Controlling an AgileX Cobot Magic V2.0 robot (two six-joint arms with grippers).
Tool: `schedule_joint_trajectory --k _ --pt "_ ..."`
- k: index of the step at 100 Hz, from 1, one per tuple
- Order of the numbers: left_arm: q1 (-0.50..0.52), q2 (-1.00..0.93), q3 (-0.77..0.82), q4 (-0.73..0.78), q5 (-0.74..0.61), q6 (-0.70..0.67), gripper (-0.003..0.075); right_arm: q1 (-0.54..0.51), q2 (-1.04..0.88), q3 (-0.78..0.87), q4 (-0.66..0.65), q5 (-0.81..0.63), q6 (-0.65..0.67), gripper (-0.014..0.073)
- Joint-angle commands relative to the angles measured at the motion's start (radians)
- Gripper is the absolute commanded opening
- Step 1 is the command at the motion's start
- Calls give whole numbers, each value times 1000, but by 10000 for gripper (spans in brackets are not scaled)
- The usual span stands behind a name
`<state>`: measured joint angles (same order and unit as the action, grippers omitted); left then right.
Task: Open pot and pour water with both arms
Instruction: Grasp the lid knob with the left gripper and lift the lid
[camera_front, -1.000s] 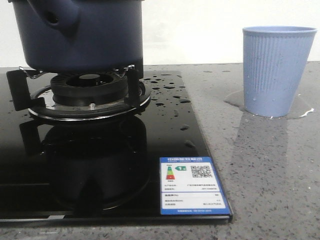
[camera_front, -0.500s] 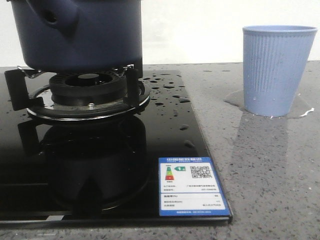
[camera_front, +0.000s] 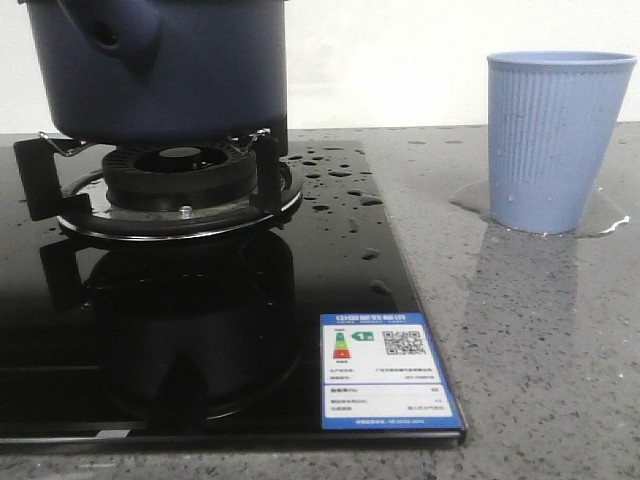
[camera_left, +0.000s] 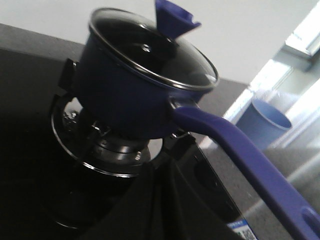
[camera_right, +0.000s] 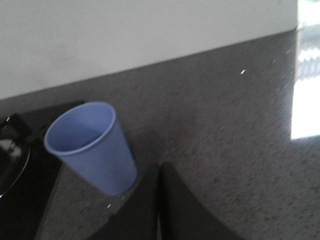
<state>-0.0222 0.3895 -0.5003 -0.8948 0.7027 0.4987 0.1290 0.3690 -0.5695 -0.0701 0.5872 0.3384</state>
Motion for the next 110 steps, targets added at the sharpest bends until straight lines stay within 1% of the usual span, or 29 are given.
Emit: schedule_joint_trajectory --k 1,8,13,18,28,35,42,51,56,67,74,80,85,90,94,95,97,102,104,107,110 --pt "-17 84 -107 -72 39 86 -19 48 73 -87 109 36 -65 -75" --pt "-43 124 -156 -155 60 157 -19 98 107 -115 209 70 -93 -75" --pt "-61 148 -183 -222 86 227 -19 136 120 -124 299 65 -136 -75" --pt "-76 170 -204 -293 127 289 -19 177 127 -130 410 51 -215 -75" --pt "-92 219 -236 -442 229 389 -19 259 131 -132 668 16 -414 -75" --pt "-95 260 -253 -543 323 442 -19 313 131 -132 804 3 -537 -75" --pt "-95 302 -271 -626 415 487 -19 359 131 -132 907 -10 -626 -75" --pt "-95 354 -297 -699 511 535 -19 405 131 -132 995 -29 -686 -75" --pt "-95 379 -315 -707 532 558 -19 423 131 -132 1023 -41 -721 -75" --pt "-95 423 -359 -703 490 624 -19 442 131 -132 1026 -84 -824 -75" --pt "-95 442 -379 -703 457 719 -19 442 131 -132 1023 -166 -888 -75" --pt "-95 456 -394 -696 447 831 -6 440 131 -132 1018 -260 -935 -75" --pt "-95 469 -404 -677 434 905 36 440 131 -132 1015 -315 -989 -75" --pt "-95 476 -412 -651 403 936 109 440 131 -132 981 -342 -1060 -72" --pt "-95 482 -416 -635 353 935 193 440 131 -132 938 -351 -1093 -57" --pt "-95 485 -416 -629 335 935 225 440 131 -132 930 -352 -1093 -54" --pt "-95 487 -418 -622 317 935 258 440 131 -132 908 -357 -1093 -40" --pt "-95 495 -418 -616 246 935 393 440 131 -132 870 -365 -1093 10" --pt "-95 501 -418 -616 229 935 423 440 131 -132 855 -370 -1093 41" --pt "-95 509 -418 -616 194 935 490 440 131 -132 838 -375 -1093 92" --pt "-95 518 -418 -616 169 938 529 440 131 -132 836 -391 -1093 171"
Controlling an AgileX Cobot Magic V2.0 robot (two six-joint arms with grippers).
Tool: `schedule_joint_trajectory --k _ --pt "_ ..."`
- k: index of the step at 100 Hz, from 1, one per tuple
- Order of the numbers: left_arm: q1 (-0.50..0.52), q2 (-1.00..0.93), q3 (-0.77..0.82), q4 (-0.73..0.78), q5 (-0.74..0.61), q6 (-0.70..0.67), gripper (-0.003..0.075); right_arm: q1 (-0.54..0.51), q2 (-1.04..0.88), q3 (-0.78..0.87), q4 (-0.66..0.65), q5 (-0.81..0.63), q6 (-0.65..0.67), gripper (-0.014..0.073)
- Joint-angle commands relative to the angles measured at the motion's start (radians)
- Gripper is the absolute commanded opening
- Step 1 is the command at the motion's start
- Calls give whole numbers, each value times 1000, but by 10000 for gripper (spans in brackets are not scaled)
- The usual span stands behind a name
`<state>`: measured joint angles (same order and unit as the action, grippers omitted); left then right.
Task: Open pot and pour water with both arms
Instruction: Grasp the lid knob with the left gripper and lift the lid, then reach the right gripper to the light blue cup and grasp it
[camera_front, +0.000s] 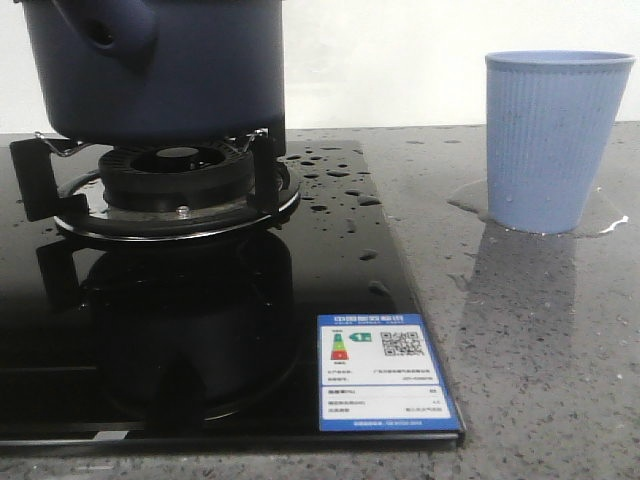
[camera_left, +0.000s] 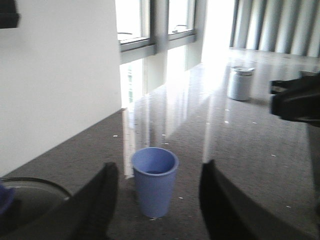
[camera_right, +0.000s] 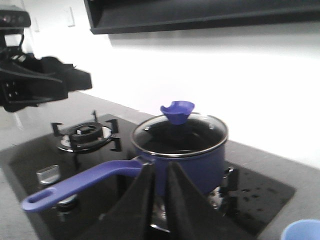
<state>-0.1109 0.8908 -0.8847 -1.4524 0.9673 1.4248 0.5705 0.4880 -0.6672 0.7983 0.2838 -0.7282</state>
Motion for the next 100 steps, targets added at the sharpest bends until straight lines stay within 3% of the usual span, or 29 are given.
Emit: schedule_joint_trajectory --k 1,14,21,49,66,100 --pt "-6 22 -34 -58 -102 12 536 -1 12 -34 -33 -90 -27 189" --pt "-6 77 -34 -50 -179 92 568 -1 14 -34 -33 -168 -27 551" --pt "-6 115 -34 -59 -217 139 568 -1 20 -34 -33 -191 -27 669" --pt "-6 286 -56 -273 -187 421 568 -1 61 -34 -33 -199 -27 646" --pt "-6 410 -132 -269 -115 423 568 -1 65 -34 -33 -199 -27 646" --pt "-4 563 -256 -256 -115 423 568 -1 65 -34 -33 -179 -27 646"
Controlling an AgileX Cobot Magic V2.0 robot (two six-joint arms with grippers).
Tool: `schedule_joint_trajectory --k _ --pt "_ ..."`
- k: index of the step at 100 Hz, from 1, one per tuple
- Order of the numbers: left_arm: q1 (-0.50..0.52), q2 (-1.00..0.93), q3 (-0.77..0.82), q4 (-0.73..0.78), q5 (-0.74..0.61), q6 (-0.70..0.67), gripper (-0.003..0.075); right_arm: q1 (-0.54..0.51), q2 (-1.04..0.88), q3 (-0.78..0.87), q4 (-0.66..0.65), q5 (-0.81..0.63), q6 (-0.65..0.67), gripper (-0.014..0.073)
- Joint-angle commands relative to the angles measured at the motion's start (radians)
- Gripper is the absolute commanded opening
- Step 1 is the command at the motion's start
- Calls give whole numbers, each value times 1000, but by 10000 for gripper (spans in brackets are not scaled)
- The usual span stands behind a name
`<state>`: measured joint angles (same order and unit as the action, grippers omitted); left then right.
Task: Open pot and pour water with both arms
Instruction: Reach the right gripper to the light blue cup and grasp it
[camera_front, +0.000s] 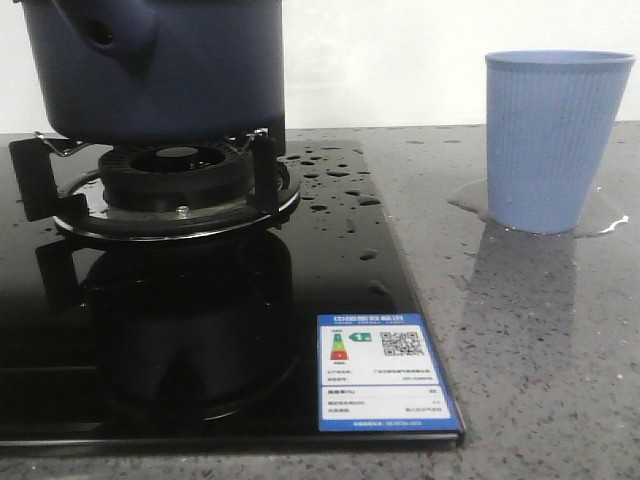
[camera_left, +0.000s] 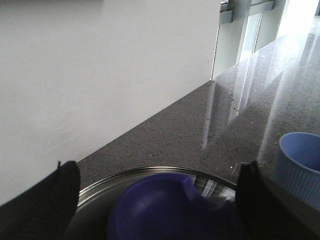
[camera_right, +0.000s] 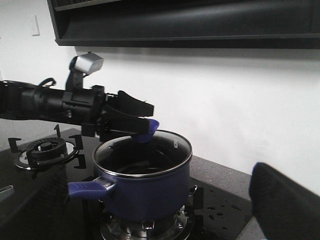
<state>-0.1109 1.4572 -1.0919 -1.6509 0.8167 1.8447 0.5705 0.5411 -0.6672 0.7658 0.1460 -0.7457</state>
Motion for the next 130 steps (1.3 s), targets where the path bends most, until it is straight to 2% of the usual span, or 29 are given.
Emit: schedule_joint_trajectory --k 1,48,55,70,79,98,113,130 --pt "-4 2 -53 -57 36 3 568 -1 12 -34 0 -40 -9 646" --pt "-4 84 -56 -56 55 3 557 -1 12 -34 0 -35 -9 646" --pt "-4 84 -56 -64 75 3 507 -1 12 -34 0 -35 -9 646" --pt "-3 82 -56 -92 128 3 329 -1 16 -31 -19 -37 -9 643" --pt "-3 70 -59 -106 164 3 273 -1 25 -31 -60 -41 -9 643" --pt "-3 5 -91 -110 190 3 270 -34 70 -18 -207 -75 -9 643" --pt "-3 -80 -96 -118 188 -3 270 -136 80 60 -200 -197 -9 643" --pt "-3 -174 -96 -117 186 -37 270 -230 80 184 -87 -199 -8 643"
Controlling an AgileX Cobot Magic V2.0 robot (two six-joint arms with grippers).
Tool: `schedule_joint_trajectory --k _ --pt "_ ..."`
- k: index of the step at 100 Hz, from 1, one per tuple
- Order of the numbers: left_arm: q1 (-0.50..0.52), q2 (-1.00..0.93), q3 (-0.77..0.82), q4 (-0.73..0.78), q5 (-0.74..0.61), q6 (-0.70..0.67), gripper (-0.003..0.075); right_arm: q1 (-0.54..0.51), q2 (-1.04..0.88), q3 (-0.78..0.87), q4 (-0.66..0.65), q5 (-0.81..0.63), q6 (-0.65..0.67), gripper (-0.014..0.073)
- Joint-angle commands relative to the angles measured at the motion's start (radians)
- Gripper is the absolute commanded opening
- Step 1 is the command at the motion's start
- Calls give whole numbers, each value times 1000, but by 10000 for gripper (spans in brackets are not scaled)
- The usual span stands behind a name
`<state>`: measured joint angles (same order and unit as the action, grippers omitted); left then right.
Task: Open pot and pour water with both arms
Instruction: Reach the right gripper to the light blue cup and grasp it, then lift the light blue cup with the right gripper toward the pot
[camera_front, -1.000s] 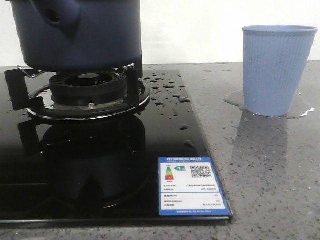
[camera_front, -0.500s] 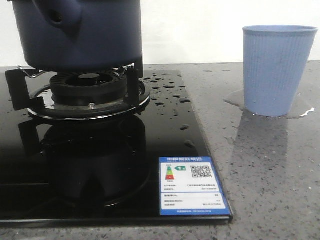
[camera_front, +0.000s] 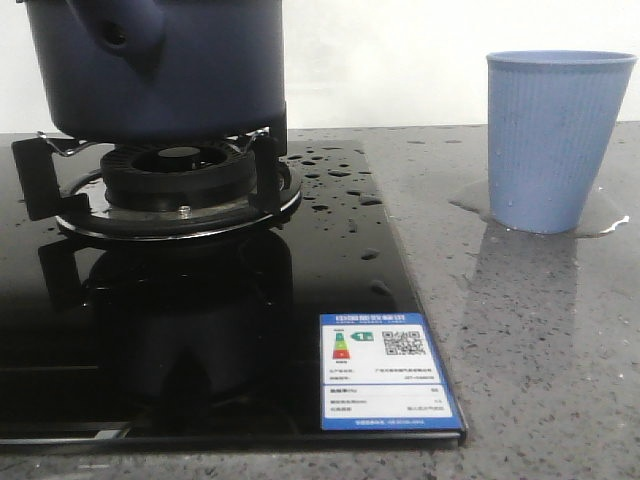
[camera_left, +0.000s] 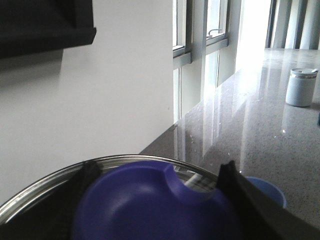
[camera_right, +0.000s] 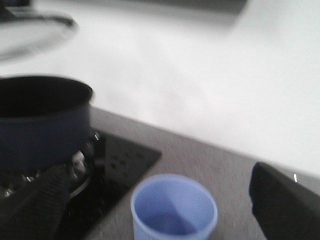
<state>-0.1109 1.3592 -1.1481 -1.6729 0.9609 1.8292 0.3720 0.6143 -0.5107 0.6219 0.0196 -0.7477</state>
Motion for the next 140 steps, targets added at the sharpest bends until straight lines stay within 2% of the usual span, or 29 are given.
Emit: schedule_joint_trajectory --k 1,28,69,82,100,121,140 --pt "-3 -79 -39 -95 42 -24 270 -31 7 39 65 -75 -6 643" --pt "-3 -138 -39 -101 42 -39 270 9 40 110 106 -161 -6 643" --pt "-3 -138 -39 -101 45 -43 270 137 362 110 102 -455 -2 643" --pt "-3 -138 -39 -101 49 -43 270 137 430 110 97 -556 104 643" --pt "-3 -138 -39 -101 51 -55 270 137 501 97 -77 -587 266 643" --pt "-3 -138 -39 -101 53 -60 270 134 577 59 -88 -650 331 643" --pt "-3 -138 -39 -101 54 -62 270 134 645 41 -104 -686 336 643"
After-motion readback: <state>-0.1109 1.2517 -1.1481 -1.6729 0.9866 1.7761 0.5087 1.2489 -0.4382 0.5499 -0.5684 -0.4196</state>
